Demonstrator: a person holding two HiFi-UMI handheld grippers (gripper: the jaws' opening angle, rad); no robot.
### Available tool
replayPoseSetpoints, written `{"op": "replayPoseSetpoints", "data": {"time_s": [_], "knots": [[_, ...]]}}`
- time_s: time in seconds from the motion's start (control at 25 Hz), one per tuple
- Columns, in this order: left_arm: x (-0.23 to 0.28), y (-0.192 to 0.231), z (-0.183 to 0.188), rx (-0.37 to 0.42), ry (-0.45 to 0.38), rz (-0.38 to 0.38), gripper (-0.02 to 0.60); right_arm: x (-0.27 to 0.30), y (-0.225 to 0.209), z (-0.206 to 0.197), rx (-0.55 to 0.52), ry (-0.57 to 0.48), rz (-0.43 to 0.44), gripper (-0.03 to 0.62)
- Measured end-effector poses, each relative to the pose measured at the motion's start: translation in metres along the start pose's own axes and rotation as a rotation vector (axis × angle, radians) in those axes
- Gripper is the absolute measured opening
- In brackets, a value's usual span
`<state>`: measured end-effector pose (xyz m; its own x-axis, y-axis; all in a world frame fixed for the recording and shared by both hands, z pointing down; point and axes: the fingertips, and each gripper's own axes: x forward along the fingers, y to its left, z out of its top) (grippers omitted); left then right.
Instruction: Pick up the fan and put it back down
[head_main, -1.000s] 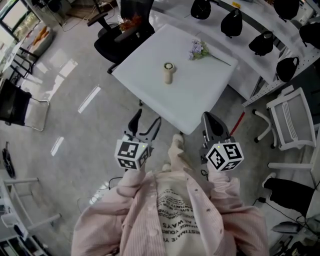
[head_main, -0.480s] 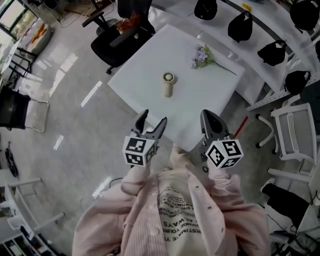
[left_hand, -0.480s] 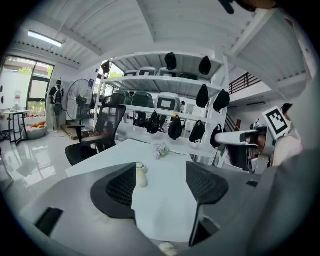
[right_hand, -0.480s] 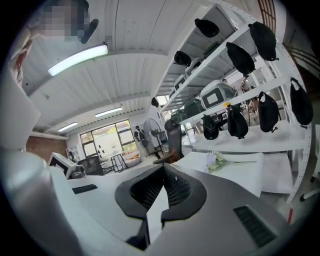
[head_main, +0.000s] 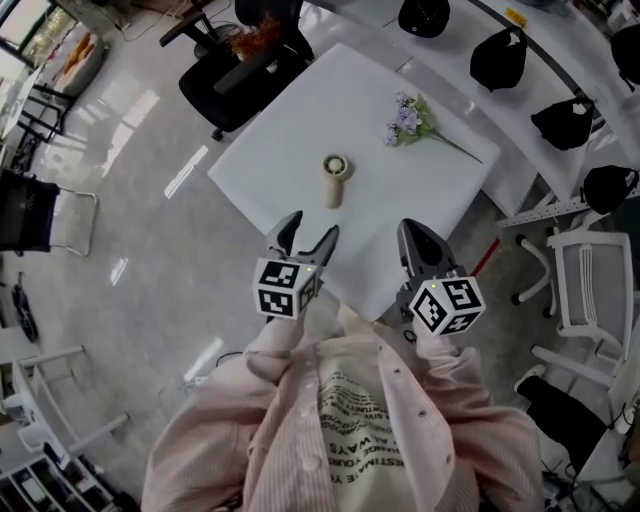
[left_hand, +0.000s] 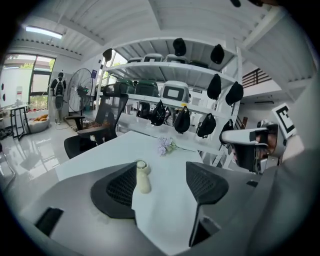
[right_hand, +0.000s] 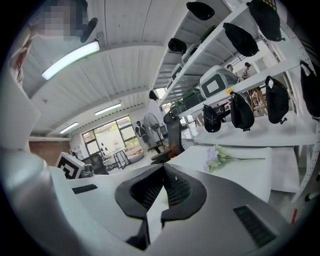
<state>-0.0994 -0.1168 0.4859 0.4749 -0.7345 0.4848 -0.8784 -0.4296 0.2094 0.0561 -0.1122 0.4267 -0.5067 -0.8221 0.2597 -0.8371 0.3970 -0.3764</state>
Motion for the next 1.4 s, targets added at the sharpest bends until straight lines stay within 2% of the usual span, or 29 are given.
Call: {"op": "replayPoseSetpoints", "data": {"time_s": [0.8,1.4], "knots": [[0.109,0.032,-0.036,-0.066,0.229,0.053,0.287,0.064,-0.038,-0.021,0.056,0.102,0.049,-0.002],[0.179,0.062,-0.077,-0.117,0.463,0.069,0.287,0.092,-0.067,-0.056,0.184,0.172,-0.030,0.000]]}}
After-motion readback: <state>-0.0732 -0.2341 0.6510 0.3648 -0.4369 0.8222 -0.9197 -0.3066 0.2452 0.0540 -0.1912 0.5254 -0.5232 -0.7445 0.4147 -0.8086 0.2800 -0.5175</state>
